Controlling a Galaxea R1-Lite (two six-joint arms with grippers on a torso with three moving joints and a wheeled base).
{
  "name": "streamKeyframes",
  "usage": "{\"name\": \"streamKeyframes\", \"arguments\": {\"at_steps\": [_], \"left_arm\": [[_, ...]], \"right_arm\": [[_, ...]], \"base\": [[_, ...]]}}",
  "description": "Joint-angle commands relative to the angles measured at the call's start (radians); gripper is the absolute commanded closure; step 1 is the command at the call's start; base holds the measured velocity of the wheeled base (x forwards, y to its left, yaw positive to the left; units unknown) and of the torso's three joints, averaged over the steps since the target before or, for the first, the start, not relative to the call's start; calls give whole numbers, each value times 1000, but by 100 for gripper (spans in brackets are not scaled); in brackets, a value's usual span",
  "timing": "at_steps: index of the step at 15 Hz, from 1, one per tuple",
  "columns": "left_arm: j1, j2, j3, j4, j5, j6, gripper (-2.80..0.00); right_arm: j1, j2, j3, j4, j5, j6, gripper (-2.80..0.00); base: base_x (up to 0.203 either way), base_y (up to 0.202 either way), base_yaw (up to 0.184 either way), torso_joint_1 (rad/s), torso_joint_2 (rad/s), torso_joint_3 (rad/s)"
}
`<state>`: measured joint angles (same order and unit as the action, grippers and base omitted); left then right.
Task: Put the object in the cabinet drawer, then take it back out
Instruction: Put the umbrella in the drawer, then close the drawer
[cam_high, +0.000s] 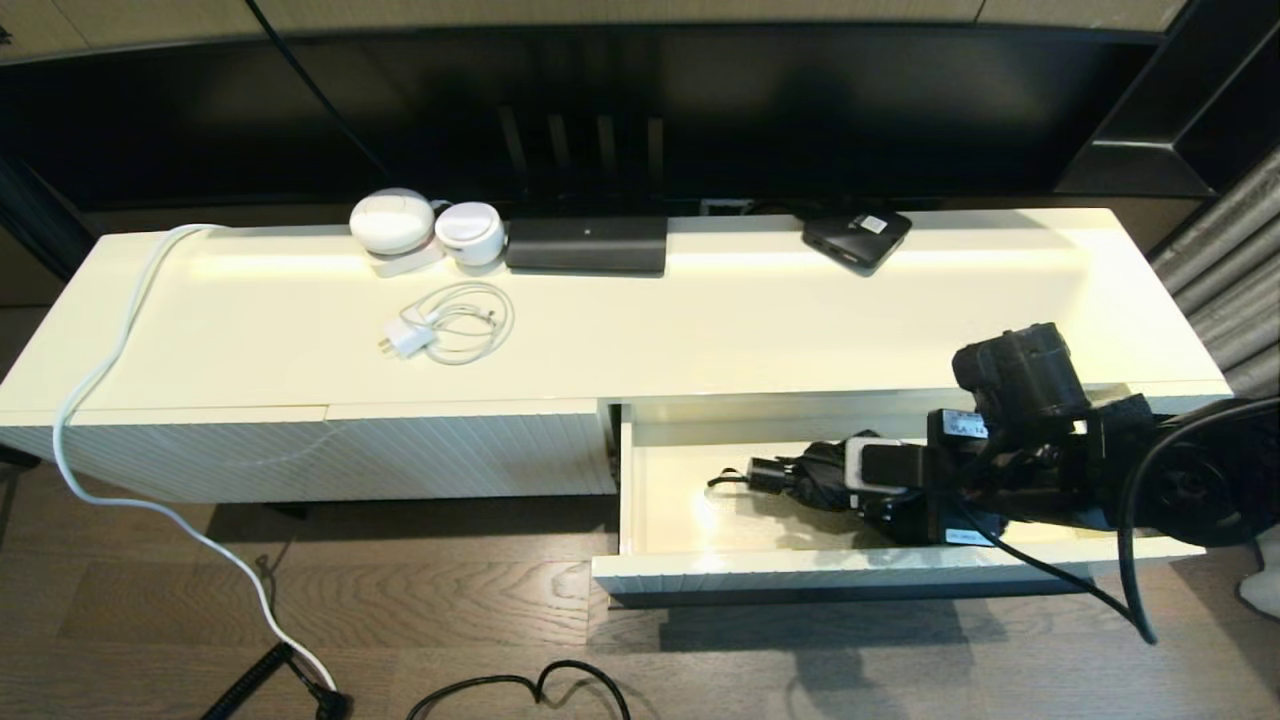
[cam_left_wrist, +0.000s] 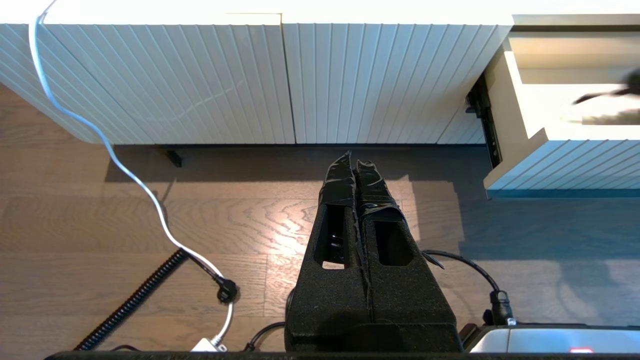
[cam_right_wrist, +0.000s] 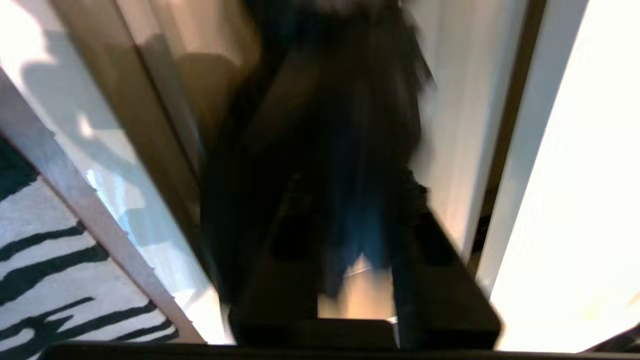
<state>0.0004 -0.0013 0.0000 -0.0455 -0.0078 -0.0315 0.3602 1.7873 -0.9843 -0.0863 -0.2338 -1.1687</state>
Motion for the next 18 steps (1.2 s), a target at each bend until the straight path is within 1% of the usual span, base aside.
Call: {"name": "streamKeyframes", "arguments": {"at_steps": [1, 2, 6, 9, 11, 13, 15, 16, 18], "left_arm": [[0, 1, 0, 0, 0, -1, 0], [0, 1, 0, 0, 0, -1, 0], [0, 1, 0, 1, 0, -1, 0], [1, 1, 0, 0, 0, -1, 0], [0, 1, 0, 0, 0, -1, 0], [1, 1, 0, 1, 0, -1, 0], [1, 1, 0, 0, 0, -1, 0], [1, 1, 0, 1, 0, -1, 0], [0, 1, 0, 0, 0, -1, 0]], "right_arm": [[0, 15, -14, 0, -1, -15, -280], [-3, 14, -23, -3, 2, -35, -280], [-3, -38, -17, 3, 1, -31, -280], [-4, -164, -21, 22, 3, -27, -280], [-3, -269, -13, 64, 4, -27, -280], [6, -373, 23, 136, 4, -25, -280], [19, -411, 58, 178, 5, -24, -280], [40, -442, 85, 183, 5, -20, 0], [110, -559, 159, 224, 4, 9, 0]], "base": [[0, 0, 0, 0, 0, 0], [0, 0, 0, 0, 0, 0], [0, 0, 0, 0, 0, 0], [0, 0, 0, 0, 0, 0], [0, 0, 0, 0, 0, 0], [0, 0, 0, 0, 0, 0], [0, 0, 0, 0, 0, 0], [0, 0, 0, 0, 0, 0], [0, 0, 0, 0, 0, 0]]}}
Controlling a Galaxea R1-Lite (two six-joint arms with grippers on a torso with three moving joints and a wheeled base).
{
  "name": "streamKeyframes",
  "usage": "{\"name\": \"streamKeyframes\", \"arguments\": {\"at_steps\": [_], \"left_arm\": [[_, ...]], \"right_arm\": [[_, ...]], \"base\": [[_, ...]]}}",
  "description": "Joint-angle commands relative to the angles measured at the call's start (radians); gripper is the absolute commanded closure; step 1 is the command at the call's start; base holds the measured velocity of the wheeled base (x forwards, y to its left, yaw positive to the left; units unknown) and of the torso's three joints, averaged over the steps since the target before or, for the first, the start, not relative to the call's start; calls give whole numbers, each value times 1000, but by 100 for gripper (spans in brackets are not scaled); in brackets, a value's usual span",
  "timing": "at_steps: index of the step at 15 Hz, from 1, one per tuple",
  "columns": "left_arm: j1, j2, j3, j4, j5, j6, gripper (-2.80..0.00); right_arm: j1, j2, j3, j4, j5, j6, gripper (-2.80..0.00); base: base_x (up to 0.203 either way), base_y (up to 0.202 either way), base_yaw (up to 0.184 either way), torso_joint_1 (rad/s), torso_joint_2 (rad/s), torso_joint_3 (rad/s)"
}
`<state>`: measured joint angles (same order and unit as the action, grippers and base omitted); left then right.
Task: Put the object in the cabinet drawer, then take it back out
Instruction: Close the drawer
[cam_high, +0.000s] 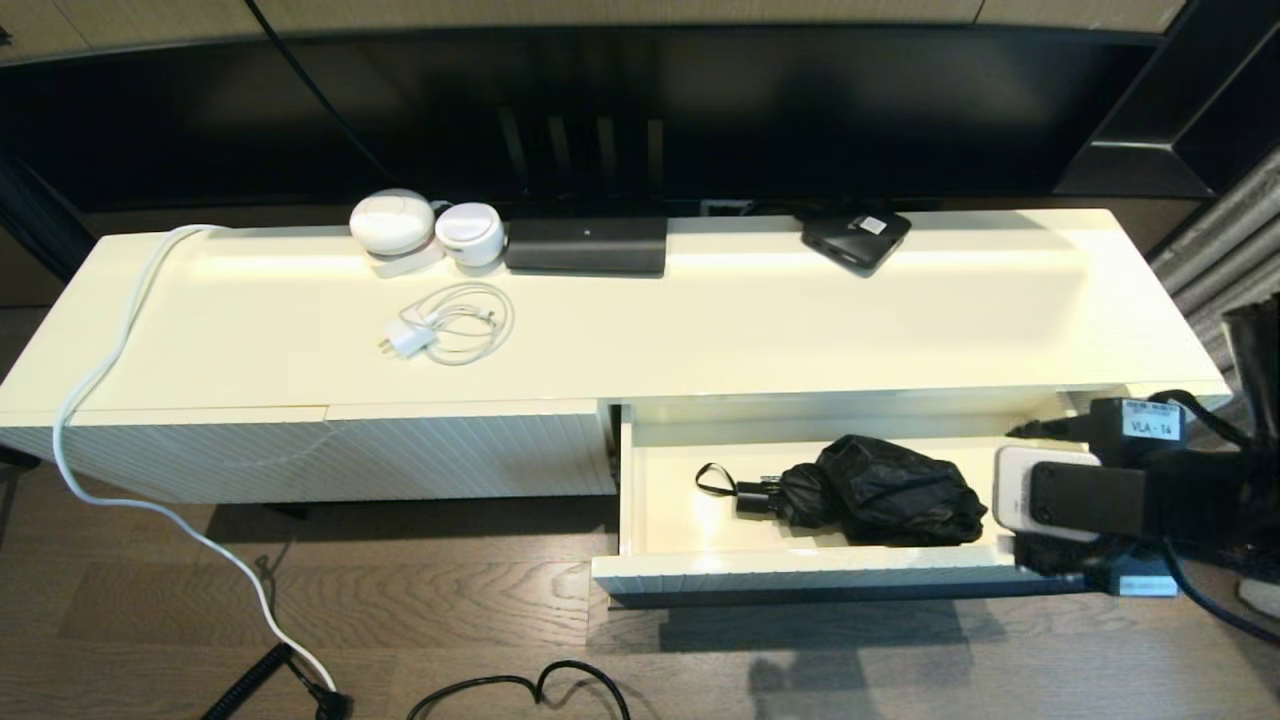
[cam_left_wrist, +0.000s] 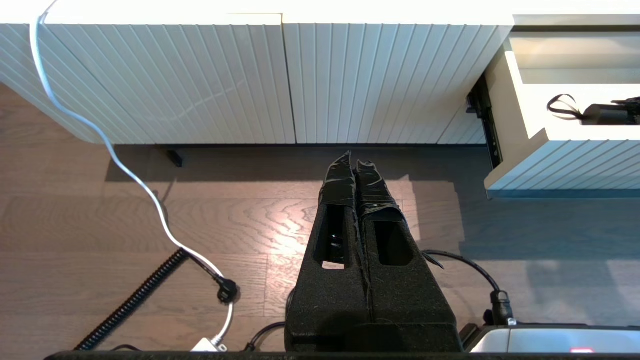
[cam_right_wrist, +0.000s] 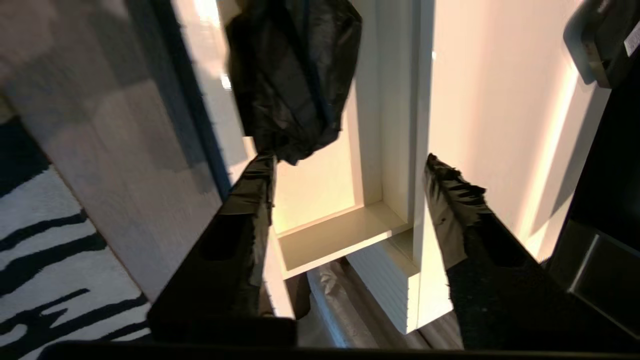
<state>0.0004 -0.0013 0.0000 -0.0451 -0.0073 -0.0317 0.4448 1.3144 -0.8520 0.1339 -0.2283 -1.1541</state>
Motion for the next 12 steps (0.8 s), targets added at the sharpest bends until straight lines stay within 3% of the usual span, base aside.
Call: {"name": "streamKeyframes", "arguments": {"at_steps": [1, 6, 9, 12], "left_arm": [[0, 1, 0, -1, 0, -1, 0], [0, 1, 0, 1, 0, -1, 0], [0, 1, 0, -1, 0, -1, 0], [0, 1, 0, -1, 0, -1, 0]], "right_arm": [[56, -110, 54, 33, -1, 14, 0], [234, -131, 176, 88, 1, 132, 0], [255, -56, 227, 44, 5, 152, 0], [226, 64, 271, -70, 19, 153, 0]], "base": [[0, 0, 0, 0, 0, 0], [0, 0, 0, 0, 0, 0], [0, 0, 0, 0, 0, 0], [0, 0, 0, 0, 0, 0]]}}
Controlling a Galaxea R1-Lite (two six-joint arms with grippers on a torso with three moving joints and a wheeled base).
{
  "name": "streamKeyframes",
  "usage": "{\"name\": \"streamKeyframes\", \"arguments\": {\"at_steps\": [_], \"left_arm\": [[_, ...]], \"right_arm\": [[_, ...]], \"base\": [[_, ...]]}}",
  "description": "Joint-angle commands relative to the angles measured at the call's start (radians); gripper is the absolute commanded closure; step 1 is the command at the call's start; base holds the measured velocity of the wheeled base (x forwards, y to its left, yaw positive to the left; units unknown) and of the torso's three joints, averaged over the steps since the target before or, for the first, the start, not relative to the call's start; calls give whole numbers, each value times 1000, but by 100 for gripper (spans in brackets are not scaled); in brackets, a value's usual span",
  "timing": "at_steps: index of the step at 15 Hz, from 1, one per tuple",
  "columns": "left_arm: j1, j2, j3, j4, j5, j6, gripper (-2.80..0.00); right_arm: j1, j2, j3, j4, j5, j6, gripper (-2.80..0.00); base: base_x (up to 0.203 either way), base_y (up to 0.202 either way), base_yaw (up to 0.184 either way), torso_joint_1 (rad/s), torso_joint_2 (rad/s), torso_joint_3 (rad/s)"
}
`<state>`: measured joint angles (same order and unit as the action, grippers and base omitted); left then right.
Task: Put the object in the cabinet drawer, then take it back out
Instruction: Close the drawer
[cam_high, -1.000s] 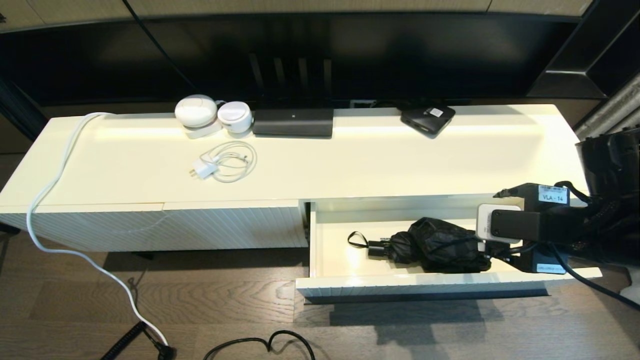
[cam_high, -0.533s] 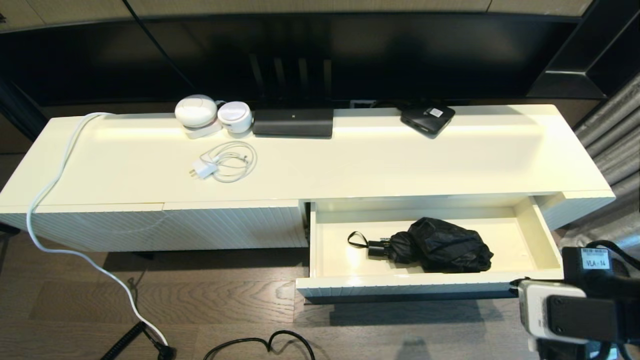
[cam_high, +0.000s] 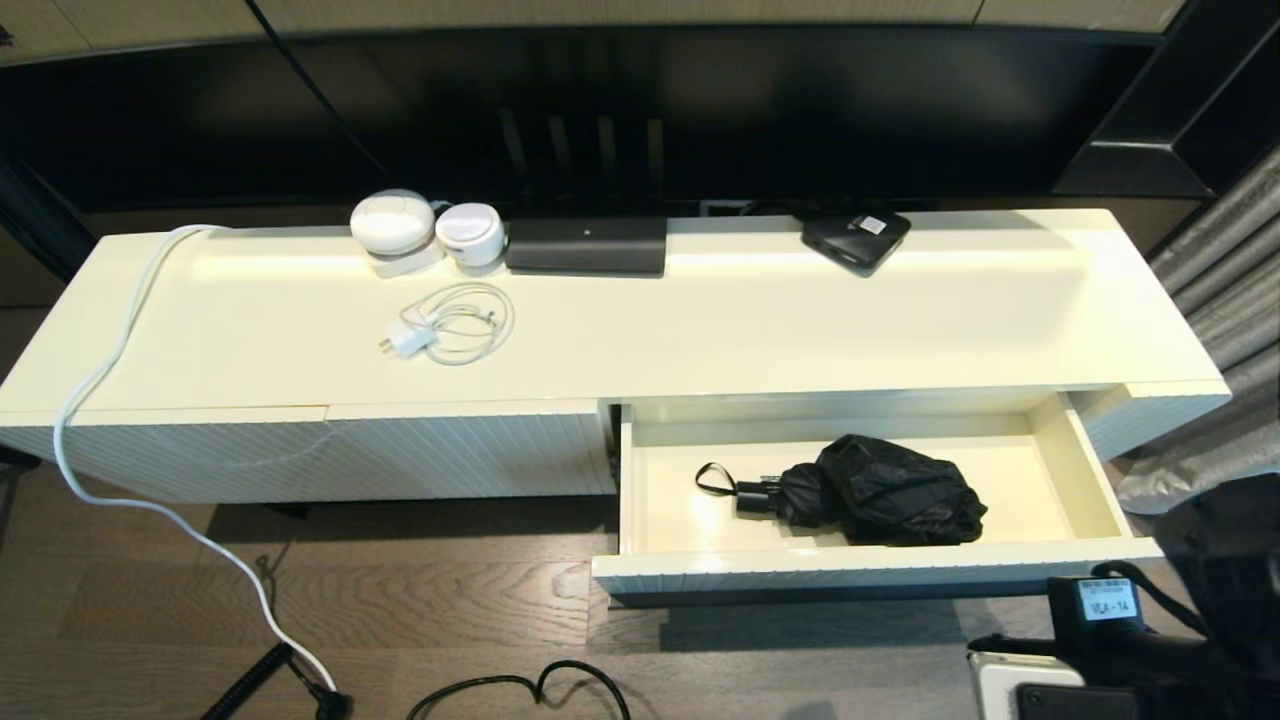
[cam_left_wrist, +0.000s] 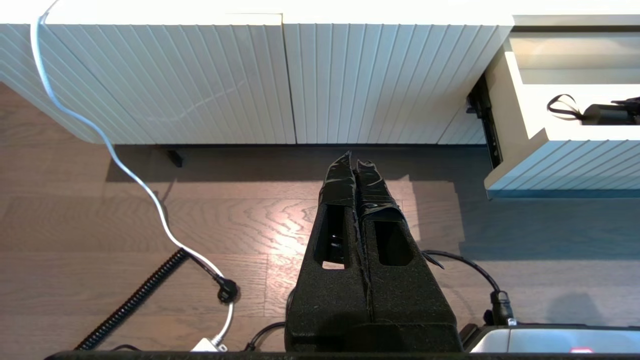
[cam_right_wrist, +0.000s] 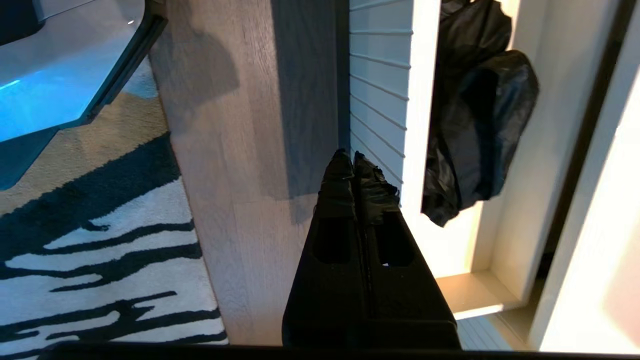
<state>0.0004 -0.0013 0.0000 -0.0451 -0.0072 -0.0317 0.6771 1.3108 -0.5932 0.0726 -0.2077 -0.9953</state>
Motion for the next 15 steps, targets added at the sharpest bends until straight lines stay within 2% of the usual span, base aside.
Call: {"name": "streamKeyframes", "arguments": {"at_steps": [1, 3, 5, 7, 10, 15], "left_arm": [[0, 1, 0, 0, 0, -1, 0], [1, 1, 0, -1, 0, -1, 0], [1, 1, 0, -1, 0, -1, 0], [0, 1, 0, 1, 0, -1, 0], [0, 1, 0, -1, 0, -1, 0], [0, 1, 0, -1, 0, -1, 0]], "right_arm": [[-14, 94, 27, -53, 1, -6, 0], [-18, 160, 61, -179, 1, -6, 0], [-19, 175, 76, -214, 0, -7, 0], [-20, 224, 120, -306, -8, -9, 0], [-25, 256, 198, -452, -59, -12, 0], [-37, 291, 241, -548, -111, -13, 0]], "base": [[0, 0, 0, 0, 0, 0], [0, 0, 0, 0, 0, 0], [0, 0, 0, 0, 0, 0], [0, 0, 0, 0, 0, 0], [0, 0, 0, 0, 0, 0], [0, 0, 0, 0, 0, 0]]}}
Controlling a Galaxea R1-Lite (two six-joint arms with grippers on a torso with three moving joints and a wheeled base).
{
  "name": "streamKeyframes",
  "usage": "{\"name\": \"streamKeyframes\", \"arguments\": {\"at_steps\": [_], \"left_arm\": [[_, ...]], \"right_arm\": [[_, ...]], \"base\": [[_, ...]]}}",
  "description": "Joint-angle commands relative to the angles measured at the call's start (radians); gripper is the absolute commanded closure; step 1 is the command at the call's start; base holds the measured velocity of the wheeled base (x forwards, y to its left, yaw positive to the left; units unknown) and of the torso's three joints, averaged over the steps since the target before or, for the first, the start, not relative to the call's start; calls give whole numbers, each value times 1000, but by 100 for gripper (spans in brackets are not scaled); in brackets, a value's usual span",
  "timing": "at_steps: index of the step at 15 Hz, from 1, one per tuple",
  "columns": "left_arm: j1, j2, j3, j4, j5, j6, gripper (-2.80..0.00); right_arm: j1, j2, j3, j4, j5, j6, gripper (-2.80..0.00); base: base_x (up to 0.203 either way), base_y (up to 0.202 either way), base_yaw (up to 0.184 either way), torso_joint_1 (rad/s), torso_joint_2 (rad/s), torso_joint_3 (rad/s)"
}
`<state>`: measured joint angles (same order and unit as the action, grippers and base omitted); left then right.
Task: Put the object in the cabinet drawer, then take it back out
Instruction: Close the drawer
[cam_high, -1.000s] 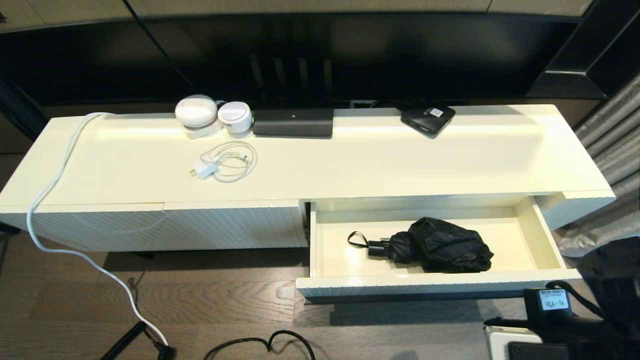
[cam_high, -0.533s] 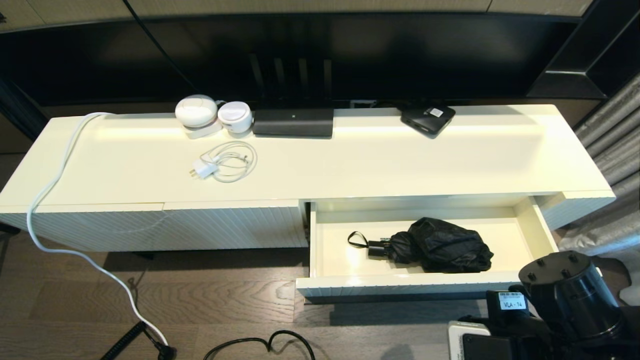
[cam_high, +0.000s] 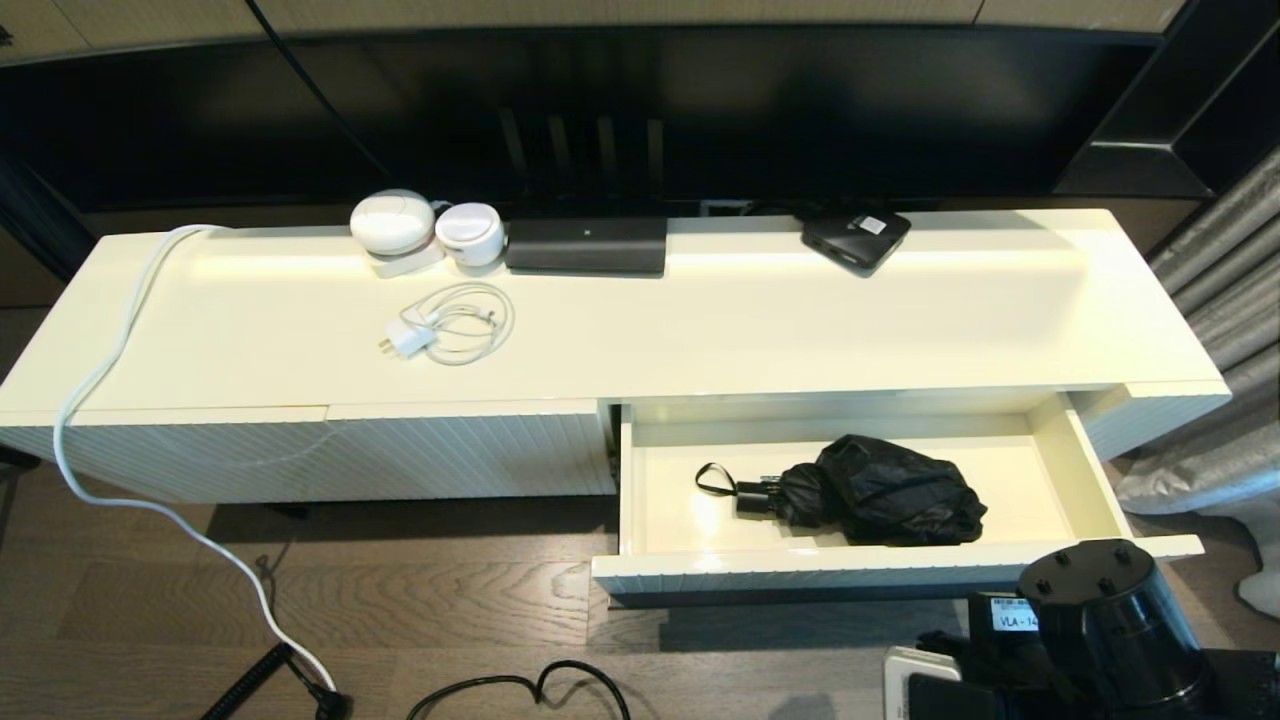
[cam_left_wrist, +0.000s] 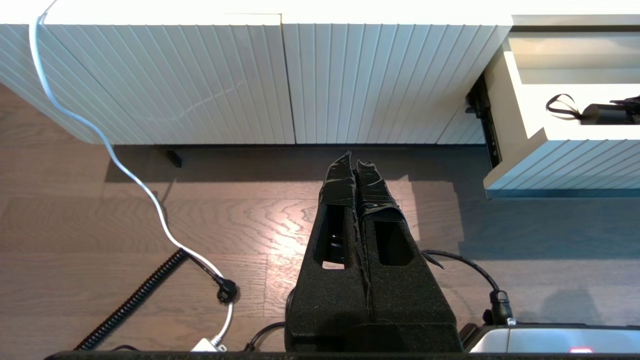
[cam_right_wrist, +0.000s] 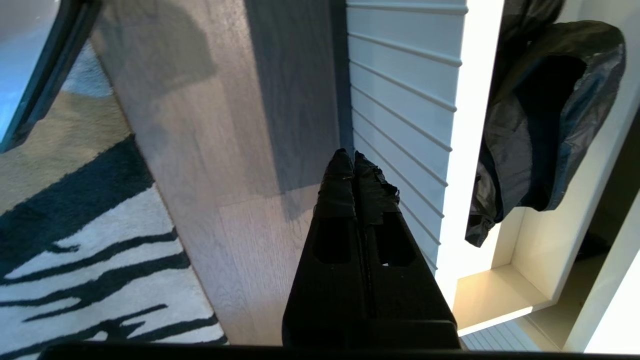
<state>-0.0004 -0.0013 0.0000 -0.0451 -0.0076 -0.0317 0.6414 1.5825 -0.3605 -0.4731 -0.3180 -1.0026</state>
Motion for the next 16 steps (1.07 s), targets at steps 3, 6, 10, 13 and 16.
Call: {"name": "streamKeyframes", "arguments": {"at_steps": [3, 6, 10, 13, 16], "left_arm": [[2, 1, 0, -1, 0, -1, 0], [1, 1, 0, 0, 0, -1, 0], [2, 1, 0, 1, 0, -1, 0], [2, 1, 0, 1, 0, -1, 0], [2, 1, -2, -1, 0, -1, 0]], "right_arm": [[-10, 65, 40, -119, -31, -7, 0], [-11, 104, 59, -193, -34, -7, 0], [-13, 187, 65, -337, -35, -7, 0], [-17, 206, 64, -363, -34, -6, 0], [-25, 254, 68, -469, -33, -5, 0]], "base": [[0, 0, 0, 0, 0, 0], [0, 0, 0, 0, 0, 0], [0, 0, 0, 0, 0, 0], [0, 0, 0, 0, 0, 0], [0, 0, 0, 0, 0, 0]]}}
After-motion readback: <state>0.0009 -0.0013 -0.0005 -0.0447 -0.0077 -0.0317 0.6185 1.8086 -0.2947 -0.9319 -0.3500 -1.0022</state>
